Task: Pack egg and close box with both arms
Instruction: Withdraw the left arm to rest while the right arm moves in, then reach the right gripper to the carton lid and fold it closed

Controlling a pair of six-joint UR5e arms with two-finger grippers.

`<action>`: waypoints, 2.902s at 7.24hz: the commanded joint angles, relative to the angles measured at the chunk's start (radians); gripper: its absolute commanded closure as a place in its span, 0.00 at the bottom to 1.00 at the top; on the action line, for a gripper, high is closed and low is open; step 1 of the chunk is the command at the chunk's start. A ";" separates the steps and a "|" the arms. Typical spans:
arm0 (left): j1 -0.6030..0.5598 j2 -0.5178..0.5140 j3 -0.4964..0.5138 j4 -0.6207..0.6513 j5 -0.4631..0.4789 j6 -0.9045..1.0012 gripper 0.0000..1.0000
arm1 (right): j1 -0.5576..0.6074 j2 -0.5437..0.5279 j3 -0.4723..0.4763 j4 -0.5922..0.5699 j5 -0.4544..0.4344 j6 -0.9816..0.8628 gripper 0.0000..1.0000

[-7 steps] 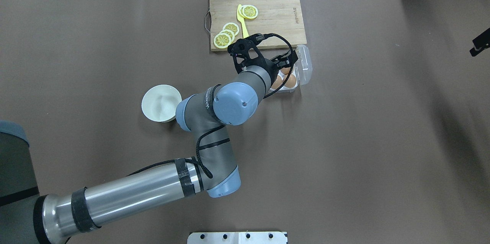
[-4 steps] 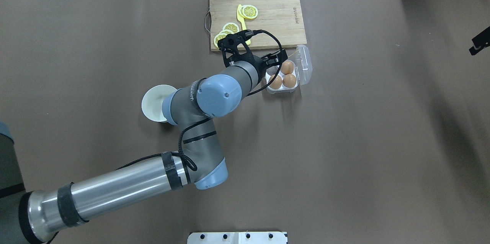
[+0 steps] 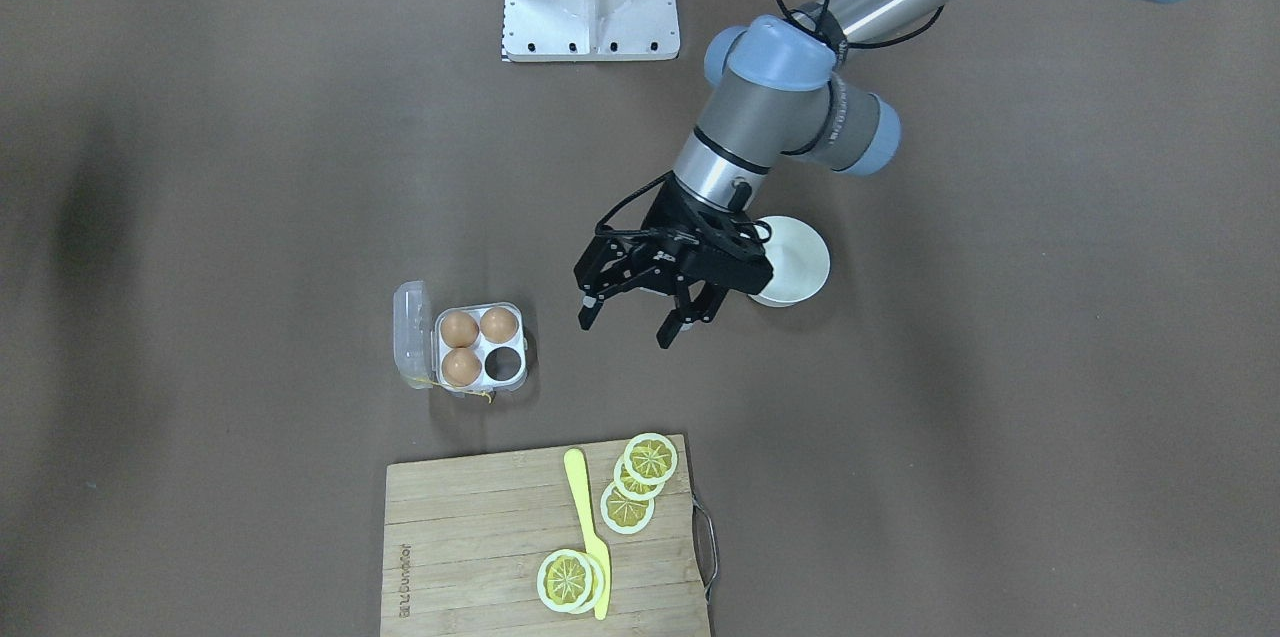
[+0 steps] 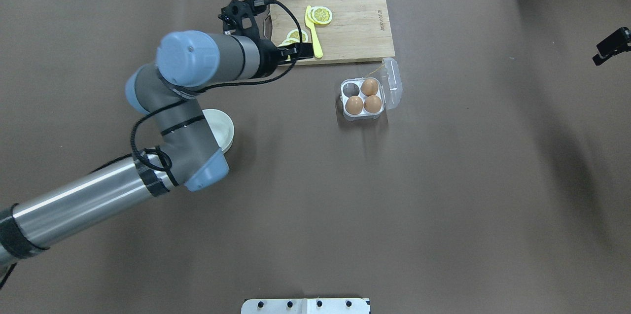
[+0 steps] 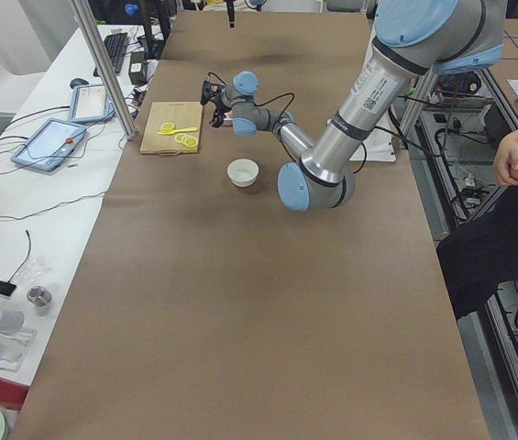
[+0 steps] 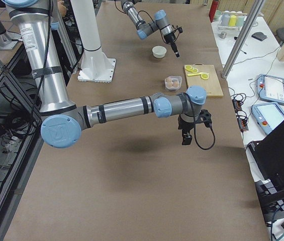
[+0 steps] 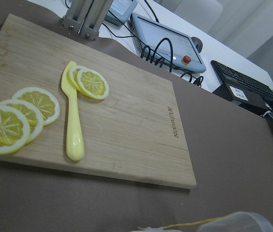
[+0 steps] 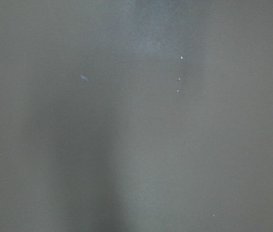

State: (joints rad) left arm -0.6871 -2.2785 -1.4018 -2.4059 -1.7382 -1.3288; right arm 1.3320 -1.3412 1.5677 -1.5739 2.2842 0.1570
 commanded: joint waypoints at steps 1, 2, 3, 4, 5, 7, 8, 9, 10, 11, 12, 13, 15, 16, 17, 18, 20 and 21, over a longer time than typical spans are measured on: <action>-0.165 0.115 -0.048 0.001 -0.249 0.128 0.04 | -0.069 0.067 -0.006 -0.014 -0.008 0.012 0.00; -0.237 0.167 -0.048 0.002 -0.344 0.245 0.04 | -0.076 0.068 0.008 -0.011 0.004 0.013 0.00; -0.297 0.213 -0.048 0.004 -0.406 0.307 0.04 | -0.080 0.073 0.018 -0.011 0.004 0.013 0.00; -0.354 0.249 -0.045 0.005 -0.464 0.369 0.05 | -0.088 0.074 0.018 -0.005 0.006 0.013 0.00; -0.405 0.301 -0.043 0.007 -0.513 0.441 0.05 | -0.092 0.071 0.034 -0.003 0.015 0.015 0.00; -0.454 0.396 -0.040 0.007 -0.526 0.569 0.07 | -0.096 0.057 0.089 -0.002 0.104 0.105 0.00; -0.459 0.415 -0.042 0.007 -0.528 0.583 0.07 | -0.129 0.060 0.119 0.000 0.116 0.113 0.00; -0.462 0.430 -0.040 0.008 -0.528 0.585 0.07 | -0.167 0.072 0.150 0.000 0.116 0.148 0.00; -0.466 0.459 -0.039 0.005 -0.529 0.586 0.07 | -0.224 0.106 0.150 0.000 0.116 0.221 0.00; -0.482 0.490 -0.040 0.007 -0.531 0.656 0.07 | -0.278 0.158 0.149 0.000 0.115 0.327 0.04; -0.505 0.516 -0.031 0.011 -0.534 0.731 0.07 | -0.319 0.181 0.146 0.000 0.112 0.354 0.20; -0.528 0.516 -0.019 0.030 -0.582 0.749 0.07 | -0.339 0.197 0.141 0.002 0.109 0.346 0.26; -0.542 0.539 -0.019 0.021 -0.607 0.770 0.07 | -0.355 0.227 0.115 0.002 0.069 0.332 0.37; -0.551 0.540 -0.020 0.025 -0.609 0.807 0.07 | -0.361 0.235 0.085 0.044 -0.001 0.332 0.37; -0.557 0.541 -0.020 0.024 -0.607 0.810 0.07 | -0.376 0.250 -0.028 0.218 -0.062 0.335 0.37; -0.559 0.539 -0.026 0.022 -0.609 0.810 0.07 | -0.378 0.257 -0.140 0.382 -0.072 0.342 0.39; -0.569 0.539 -0.032 0.025 -0.610 0.810 0.08 | -0.396 0.302 -0.156 0.417 -0.072 0.386 0.39; -0.580 0.540 -0.031 0.024 -0.610 0.815 0.08 | -0.418 0.336 -0.152 0.417 -0.071 0.427 0.39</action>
State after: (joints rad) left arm -1.2564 -1.7391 -1.4325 -2.3814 -2.3479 -0.5175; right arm 0.9367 -1.0448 1.4191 -1.1688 2.2137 0.5390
